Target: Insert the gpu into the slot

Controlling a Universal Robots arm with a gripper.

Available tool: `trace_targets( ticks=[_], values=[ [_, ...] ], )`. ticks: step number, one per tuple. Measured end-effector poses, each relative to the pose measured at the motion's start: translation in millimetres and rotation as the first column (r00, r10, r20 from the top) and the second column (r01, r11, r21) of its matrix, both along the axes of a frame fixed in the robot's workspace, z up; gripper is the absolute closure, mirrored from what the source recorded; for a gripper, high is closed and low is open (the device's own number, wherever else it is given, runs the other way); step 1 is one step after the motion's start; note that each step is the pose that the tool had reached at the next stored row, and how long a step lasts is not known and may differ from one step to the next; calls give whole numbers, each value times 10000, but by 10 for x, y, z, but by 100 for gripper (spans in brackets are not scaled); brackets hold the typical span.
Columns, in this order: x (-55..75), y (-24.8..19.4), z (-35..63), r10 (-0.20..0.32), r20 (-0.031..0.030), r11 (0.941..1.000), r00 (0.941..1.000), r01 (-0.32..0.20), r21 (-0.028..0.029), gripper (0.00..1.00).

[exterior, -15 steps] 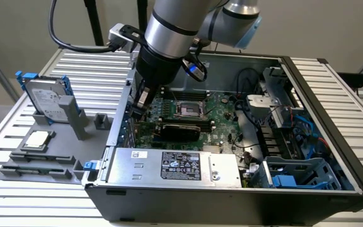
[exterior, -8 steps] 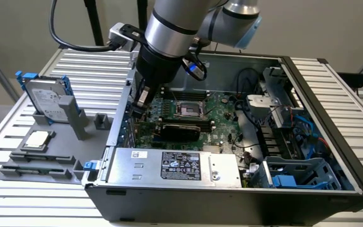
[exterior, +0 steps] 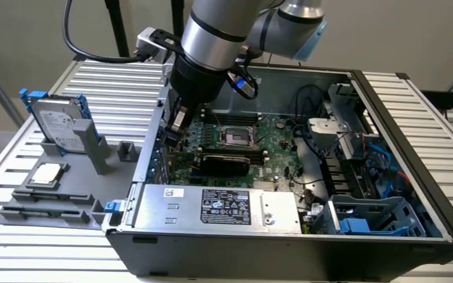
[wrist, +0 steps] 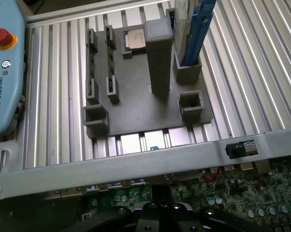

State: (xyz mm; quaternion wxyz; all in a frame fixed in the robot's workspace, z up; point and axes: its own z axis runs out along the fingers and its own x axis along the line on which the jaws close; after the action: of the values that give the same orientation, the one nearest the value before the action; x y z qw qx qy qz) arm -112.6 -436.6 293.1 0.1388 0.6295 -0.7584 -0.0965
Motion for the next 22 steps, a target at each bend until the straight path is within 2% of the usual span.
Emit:
trace_targets(
  ticks=[7,11,14,22],
  values=[
    [1,-3,0,4,0,10000,10000,-4,0,89],
    [10,-52,0,7,0,10000,10000,-7,-1,89],
    [20,-73,0,12,0,10000,10000,-12,-1,89],
    [24,-74,-28,15,16,10000,10000,-15,7,89]
  ],
)
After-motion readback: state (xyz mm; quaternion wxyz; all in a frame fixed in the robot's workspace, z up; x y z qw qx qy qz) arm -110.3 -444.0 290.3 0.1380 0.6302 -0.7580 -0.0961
